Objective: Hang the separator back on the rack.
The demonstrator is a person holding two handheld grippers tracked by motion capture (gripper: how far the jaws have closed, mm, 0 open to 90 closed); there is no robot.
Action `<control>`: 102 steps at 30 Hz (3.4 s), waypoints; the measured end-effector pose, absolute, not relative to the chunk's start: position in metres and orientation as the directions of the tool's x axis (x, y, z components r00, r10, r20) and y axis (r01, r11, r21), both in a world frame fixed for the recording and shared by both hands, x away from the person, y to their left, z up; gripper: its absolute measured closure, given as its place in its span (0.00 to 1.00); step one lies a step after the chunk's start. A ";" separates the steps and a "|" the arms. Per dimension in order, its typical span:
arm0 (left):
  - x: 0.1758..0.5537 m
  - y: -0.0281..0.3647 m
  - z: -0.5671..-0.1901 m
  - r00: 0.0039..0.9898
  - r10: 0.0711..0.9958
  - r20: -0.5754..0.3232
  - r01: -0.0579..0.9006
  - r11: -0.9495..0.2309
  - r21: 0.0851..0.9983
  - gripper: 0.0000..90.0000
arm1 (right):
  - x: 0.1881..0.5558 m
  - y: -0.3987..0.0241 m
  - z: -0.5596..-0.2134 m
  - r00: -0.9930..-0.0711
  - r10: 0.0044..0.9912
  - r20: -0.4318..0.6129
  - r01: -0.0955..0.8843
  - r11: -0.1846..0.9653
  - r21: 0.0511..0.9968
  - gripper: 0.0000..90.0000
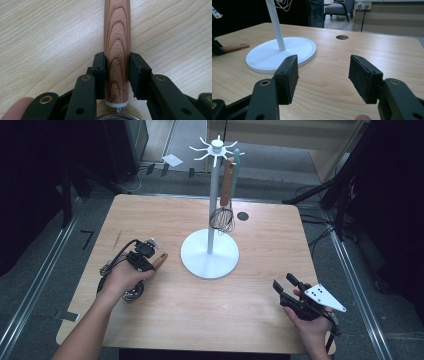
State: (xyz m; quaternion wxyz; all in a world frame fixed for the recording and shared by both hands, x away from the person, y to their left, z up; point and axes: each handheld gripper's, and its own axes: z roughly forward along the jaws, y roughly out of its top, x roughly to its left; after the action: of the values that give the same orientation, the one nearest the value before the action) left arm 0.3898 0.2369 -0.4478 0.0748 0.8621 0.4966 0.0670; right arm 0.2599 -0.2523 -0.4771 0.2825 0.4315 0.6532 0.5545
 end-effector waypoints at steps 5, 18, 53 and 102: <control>0.390 0.237 -0.448 0.492 0.870 0.037 0.850 -0.489 0.197 0.78 | 0.260 -0.251 -0.477 -0.469 0.877 0.108 0.248 0.014 0.969 0.46; 0.387 0.245 -0.447 0.507 0.862 0.023 0.835 -0.497 0.234 0.78 | 0.261 -0.253 -0.477 -0.464 0.879 0.112 0.250 0.008 0.968 0.47; 0.351 0.262 -0.408 0.524 0.851 -0.046 0.676 -0.382 0.631 0.78 | 0.260 -0.251 -0.477 -0.471 0.875 0.114 0.243 0.004 0.970 0.47; 0.325 0.223 -0.357 0.603 0.795 -0.062 0.258 -0.121 0.958 0.78 | 0.255 -0.256 -0.476 -0.475 0.873 0.107 0.222 0.001 0.975 0.46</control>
State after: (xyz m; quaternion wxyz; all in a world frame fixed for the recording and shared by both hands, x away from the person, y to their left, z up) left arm 0.3252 0.2230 -0.3572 0.5484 0.7076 0.3723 0.2447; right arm 0.2554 -0.2555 -0.4764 0.2878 0.4239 0.6462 0.5656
